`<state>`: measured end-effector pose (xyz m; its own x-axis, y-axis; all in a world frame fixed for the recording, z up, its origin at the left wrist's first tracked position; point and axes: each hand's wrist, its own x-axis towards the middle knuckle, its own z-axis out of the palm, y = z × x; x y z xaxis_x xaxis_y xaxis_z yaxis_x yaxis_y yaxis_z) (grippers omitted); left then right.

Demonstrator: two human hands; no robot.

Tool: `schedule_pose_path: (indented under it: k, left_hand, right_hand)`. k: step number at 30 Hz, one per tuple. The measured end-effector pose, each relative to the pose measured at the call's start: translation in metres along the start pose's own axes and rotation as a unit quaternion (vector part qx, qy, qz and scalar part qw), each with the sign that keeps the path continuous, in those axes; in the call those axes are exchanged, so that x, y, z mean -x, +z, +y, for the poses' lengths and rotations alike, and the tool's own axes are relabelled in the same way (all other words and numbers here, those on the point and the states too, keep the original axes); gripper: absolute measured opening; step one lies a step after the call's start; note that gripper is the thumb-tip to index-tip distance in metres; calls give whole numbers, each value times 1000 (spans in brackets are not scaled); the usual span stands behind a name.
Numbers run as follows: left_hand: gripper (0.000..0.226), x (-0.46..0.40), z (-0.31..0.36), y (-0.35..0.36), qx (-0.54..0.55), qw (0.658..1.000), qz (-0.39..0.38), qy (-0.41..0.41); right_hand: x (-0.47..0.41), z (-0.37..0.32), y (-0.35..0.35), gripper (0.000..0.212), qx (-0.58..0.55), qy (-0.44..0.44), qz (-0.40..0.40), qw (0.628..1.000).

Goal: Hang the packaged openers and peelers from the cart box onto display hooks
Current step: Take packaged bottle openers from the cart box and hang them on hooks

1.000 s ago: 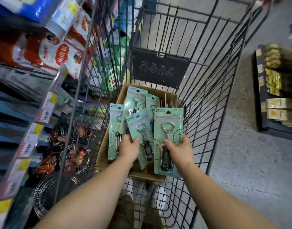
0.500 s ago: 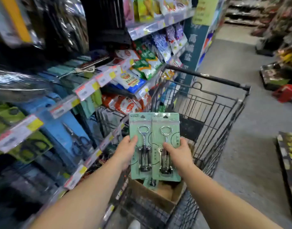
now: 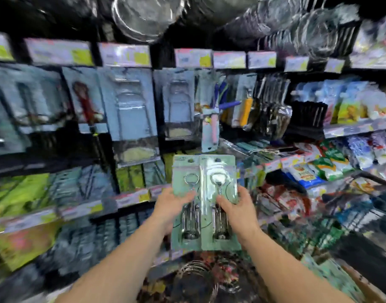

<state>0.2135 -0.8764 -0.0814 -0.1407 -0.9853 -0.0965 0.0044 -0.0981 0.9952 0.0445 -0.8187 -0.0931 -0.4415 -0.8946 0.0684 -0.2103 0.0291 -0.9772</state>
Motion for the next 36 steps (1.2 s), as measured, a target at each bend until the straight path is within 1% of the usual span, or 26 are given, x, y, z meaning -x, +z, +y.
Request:
schedule_pose_path:
  k: [3,5,7,9,10,12,16,20,26,28,36]
  left_hand:
    - [32,14,19,-80,-11,997,71,30]
    - [28,22,31,-138,-27,991,120,44]
    - [21,32,43,-199,-55,982,167,65]
    - [17,37,51,-245,-67,974,196,90]
    - [19,42,56,-275,-66,970,214,97]
    - [31,51,67,-330,-51,966,230,105]
    - [23,67,90,-415,-15,955,258,147]
    - [32,73,109,-464,25,945,286,155]
    - [19,74,113,-510,44,933,306,183]
    - [21,74,109,-520,47,931,315,177]
    - [26,77,96,-539,61,935,305,172]
  right_hand:
    - [15,-33,72,62,-4,-36,-49,998]
    - [29,-60,121,61,-2,-64,-76,995]
    - [47,-85,176,72,-11,-95,-103,990]
    - [60,-104,217,79,-19,-120,-109,987]
    - [70,-116,245,77,-28,-133,-114,984]
    - [87,-138,294,70,-45,-150,-124,980]
    - [118,-180,368,72,-92,-179,-139,970]
    - [131,-219,409,73,-114,-191,-142,964]
    - [126,-266,441,70,-141,-248,-127,950]
    - [124,-273,448,71,-148,-257,-124,947]
    - [113,-278,461,72,-150,-246,-102,952]
